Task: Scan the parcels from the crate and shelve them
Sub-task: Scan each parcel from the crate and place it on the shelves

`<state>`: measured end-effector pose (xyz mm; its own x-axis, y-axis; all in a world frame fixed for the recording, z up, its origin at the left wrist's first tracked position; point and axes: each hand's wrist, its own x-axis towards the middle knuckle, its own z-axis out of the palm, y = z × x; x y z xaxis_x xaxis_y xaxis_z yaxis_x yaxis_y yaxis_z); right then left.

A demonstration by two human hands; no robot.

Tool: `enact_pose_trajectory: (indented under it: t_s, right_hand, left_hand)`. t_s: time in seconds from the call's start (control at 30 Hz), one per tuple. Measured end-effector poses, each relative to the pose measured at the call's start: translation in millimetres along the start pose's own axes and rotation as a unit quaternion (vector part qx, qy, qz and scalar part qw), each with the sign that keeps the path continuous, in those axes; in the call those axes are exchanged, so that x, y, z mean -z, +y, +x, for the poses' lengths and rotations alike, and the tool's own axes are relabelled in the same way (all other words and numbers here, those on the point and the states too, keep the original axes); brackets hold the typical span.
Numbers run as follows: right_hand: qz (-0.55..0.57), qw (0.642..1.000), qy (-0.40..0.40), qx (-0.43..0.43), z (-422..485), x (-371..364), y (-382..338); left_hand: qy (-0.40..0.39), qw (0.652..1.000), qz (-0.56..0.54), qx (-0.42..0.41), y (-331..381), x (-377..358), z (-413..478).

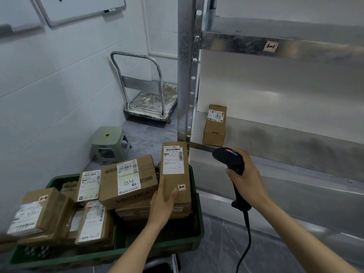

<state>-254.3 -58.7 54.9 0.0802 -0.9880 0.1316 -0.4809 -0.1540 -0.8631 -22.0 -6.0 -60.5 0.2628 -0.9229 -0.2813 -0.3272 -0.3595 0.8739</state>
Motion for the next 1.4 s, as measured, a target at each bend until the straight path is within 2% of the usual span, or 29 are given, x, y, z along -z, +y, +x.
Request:
enact_pose_trajectory:
  t_s: [0.87, 1.4]
  right_hand:
    - [0.007, 0.999, 0.037, -0.01, -21.0, -3.0, -17.6]
    - [0.021, 0.997, 0.073, 0.013, -75.8, 48.7, -44.2]
  left_hand:
    - [0.002, 0.997, -0.036, -0.067, -3.6, 10.0, -30.1]
    - [0.004, 0.991, -0.044, -0.128, 31.4, -9.1, -96.6]
